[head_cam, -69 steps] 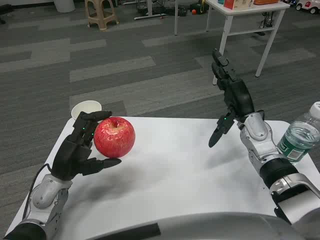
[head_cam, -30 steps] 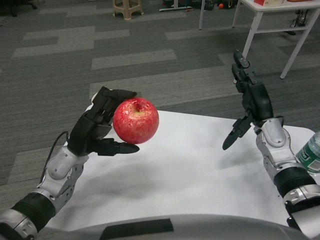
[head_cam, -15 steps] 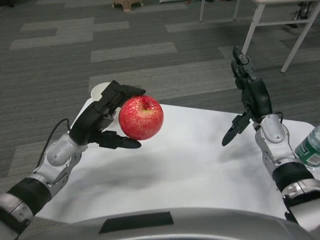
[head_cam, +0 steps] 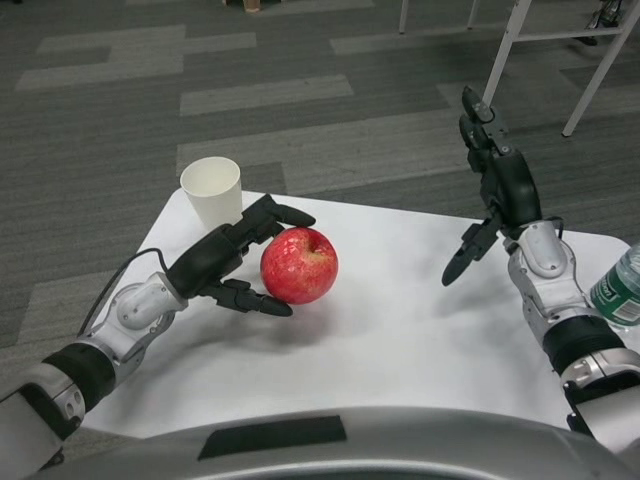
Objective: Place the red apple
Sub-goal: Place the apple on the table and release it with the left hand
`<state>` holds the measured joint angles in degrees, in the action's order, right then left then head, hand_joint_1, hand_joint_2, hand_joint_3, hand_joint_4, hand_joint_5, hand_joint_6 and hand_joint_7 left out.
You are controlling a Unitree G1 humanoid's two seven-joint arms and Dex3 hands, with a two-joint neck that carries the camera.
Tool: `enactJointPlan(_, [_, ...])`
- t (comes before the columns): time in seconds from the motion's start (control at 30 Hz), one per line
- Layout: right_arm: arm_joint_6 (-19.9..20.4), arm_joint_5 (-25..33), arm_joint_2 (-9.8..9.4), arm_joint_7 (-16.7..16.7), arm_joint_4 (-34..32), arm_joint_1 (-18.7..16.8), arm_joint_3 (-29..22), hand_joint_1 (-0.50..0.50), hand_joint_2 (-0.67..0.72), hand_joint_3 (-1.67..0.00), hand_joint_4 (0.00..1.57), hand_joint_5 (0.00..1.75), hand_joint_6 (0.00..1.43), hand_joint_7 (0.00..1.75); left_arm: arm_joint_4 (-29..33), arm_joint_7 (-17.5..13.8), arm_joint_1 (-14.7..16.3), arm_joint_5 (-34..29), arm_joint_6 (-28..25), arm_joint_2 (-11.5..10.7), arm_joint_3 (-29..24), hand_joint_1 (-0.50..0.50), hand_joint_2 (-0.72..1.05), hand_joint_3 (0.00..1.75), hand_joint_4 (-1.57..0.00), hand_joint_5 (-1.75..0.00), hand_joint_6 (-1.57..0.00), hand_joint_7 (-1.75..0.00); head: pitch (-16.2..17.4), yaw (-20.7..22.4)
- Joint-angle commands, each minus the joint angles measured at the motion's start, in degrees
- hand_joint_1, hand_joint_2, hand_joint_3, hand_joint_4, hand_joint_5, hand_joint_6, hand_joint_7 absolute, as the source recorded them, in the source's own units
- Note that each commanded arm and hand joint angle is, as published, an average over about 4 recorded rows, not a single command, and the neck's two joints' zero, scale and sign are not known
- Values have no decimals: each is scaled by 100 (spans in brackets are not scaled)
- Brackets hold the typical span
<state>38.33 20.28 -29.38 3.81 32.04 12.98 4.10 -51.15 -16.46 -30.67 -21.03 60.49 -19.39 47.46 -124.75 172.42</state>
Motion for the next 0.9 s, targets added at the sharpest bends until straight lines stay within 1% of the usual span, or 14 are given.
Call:
enactJointPlan(0.03, [25,28,-15,-16,39,56,43,-42,72,0,0,0,0,3,-246,-37,-141,-59,-10,-30,216,-32,105,0,-26,-175,-34,-140,10,-1])
enactJointPlan(0.1, [25,28,-15,-21,39,56,54,-42,72,0,0,0,0,0,-316,-50,-152,-61,-13,-32,275,-32,105,0,-26,-175,-34,-140,18,-4])
enactJointPlan(0.17, [25,28,-15,-21,39,56,69,-42,71,0,0,0,0,2,-358,-76,-155,-65,-17,-39,321,-32,105,0,-26,-175,-34,-140,26,2])
enactJointPlan(0.23, [25,28,-15,-21,39,56,82,-42,69,0,0,0,0,3,-395,-105,-152,-67,-19,-45,361,-32,105,0,-26,-175,-35,-143,28,14])
enactJointPlan(0.3, [25,28,-15,-21,39,56,93,-42,71,0,0,0,0,5,-417,-129,-150,-65,-21,-48,383,-32,105,0,-24,-175,-37,-147,31,17])
enactJointPlan(0.33, [25,28,-15,-21,39,56,100,-42,69,0,0,0,0,5,-426,-142,-150,-63,-24,-48,392,-32,105,0,-22,-175,-36,-145,35,17])
enactJointPlan(0.43, [25,28,-15,-21,39,56,117,-42,71,0,0,0,0,3,-433,-219,-137,-48,-68,-48,385,-32,105,0,-18,-175,-34,-140,42,23])
enactJointPlan(0.53, [25,28,-15,-21,35,56,130,-42,72,0,0,0,0,3,-444,-270,-128,-19,-129,-56,370,-32,105,0,-15,-175,-34,-140,38,20])
enactJointPlan(0.6, [25,28,-15,-21,31,56,144,-42,69,0,0,0,0,3,-448,-296,-119,3,-155,-74,370,-32,105,0,-15,-175,-32,-138,30,12])
enactJointPlan(0.63, [25,28,-15,-21,31,56,148,-42,68,0,0,0,0,2,-448,-311,-115,7,-175,-78,370,-32,105,0,-14,-175,-30,-133,27,9])
enactJointPlan(0.67, [25,28,-15,-21,31,56,152,-42,68,0,0,0,0,3,-448,-327,-111,12,-195,-83,370,-32,105,0,-13,-175,-28,-127,22,7])
enactJointPlan(0.73, [25,28,-10,-21,26,56,161,-42,68,0,0,0,0,5,-450,-377,-91,14,-305,-83,361,-32,105,0,-9,-175,-23,-112,21,13])
enactJointPlan(0.8, [25,28,-6,-23,22,56,170,-42,66,0,0,0,0,5,-453,-426,-71,20,-426,-83,352,-32,105,0,-7,-175,-18,-103,23,11])
enactJointPlan(0.9, [25,28,-6,-29,22,56,174,-42,68,0,0,0,0,5,-457,-459,-58,29,-503,-83,348,-32,105,0,-1,-175,-16,-93,30,6])
